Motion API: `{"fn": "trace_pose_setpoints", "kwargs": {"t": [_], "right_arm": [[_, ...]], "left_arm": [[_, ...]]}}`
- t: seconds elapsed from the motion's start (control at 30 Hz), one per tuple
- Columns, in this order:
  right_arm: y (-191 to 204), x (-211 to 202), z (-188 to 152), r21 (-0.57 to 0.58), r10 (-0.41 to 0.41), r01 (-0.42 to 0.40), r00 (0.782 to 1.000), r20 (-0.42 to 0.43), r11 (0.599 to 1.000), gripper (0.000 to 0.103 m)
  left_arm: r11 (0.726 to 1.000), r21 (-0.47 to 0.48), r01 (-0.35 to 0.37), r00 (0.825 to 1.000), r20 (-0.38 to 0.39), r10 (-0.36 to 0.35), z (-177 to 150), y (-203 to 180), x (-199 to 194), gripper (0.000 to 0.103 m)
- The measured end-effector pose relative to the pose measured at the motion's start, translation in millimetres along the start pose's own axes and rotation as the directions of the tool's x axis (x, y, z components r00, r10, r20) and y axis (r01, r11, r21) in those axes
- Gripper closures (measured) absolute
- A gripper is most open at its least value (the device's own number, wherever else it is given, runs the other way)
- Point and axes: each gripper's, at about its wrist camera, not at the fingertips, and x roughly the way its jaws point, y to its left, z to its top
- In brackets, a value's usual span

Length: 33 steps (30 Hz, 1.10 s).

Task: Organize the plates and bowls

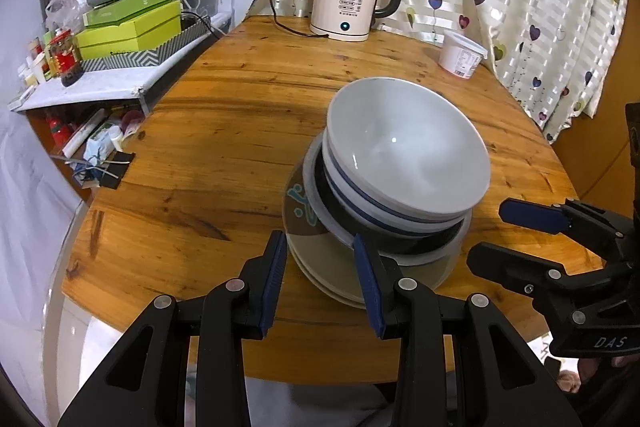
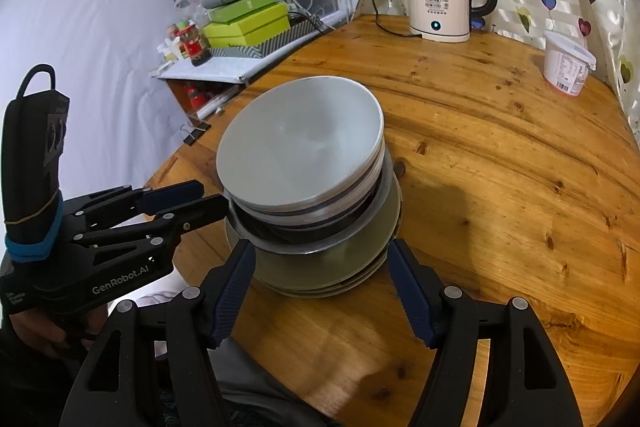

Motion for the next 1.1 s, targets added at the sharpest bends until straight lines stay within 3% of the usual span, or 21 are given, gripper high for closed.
{"fn": "trace_pose_setpoints", "kwargs": {"t": [1.1], "right_arm": [[7.4,-5.7,-1.7,-0.023,-0.012,0.013,1.000,0.017,1.000,0.034]], "left_arm": [[0.999,-0.011,-0.033,0.999,-0.025,0.033,-3.8,0.6,-0.5,0.067]]}}
